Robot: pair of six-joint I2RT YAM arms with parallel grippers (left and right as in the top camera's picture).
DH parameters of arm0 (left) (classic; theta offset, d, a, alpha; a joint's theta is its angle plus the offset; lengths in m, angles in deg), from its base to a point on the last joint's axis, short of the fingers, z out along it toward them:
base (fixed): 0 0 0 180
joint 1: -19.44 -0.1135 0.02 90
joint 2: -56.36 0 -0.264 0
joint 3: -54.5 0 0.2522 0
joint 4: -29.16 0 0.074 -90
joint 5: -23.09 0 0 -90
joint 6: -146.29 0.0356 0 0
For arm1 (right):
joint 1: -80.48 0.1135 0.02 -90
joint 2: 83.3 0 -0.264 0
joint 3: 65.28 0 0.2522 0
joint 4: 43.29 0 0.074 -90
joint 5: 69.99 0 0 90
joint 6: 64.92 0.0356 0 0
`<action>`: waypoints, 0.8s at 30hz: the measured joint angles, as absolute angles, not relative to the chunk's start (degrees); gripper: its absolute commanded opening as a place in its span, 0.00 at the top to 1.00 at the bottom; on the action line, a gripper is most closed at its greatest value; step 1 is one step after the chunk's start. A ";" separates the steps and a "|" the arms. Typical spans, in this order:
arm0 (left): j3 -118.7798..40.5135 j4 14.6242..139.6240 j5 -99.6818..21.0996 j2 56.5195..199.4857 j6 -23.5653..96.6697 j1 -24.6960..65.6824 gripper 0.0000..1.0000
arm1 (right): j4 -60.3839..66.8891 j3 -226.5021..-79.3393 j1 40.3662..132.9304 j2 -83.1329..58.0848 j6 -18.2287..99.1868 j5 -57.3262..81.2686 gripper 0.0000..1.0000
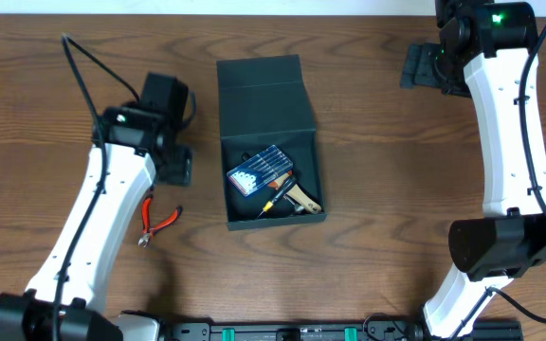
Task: Pack container
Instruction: 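Move the left gripper down to the red pliers and grasp them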
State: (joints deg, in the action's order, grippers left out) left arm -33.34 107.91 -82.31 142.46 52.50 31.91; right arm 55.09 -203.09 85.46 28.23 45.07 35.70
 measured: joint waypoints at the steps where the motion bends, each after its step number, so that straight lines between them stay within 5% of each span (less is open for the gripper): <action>1: -31.33 107.23 -82.26 142.48 52.78 31.83 0.04 | 55.09 -203.09 85.46 28.23 45.07 35.70 0.01; 11: -12.34 97.46 -76.56 142.94 67.40 31.83 0.02 | 55.09 -203.09 85.46 28.23 45.07 35.70 0.01; 24: -9.84 89.55 -67.14 142.94 88.41 29.33 0.02 | 55.09 -203.09 85.46 28.23 45.07 35.70 0.01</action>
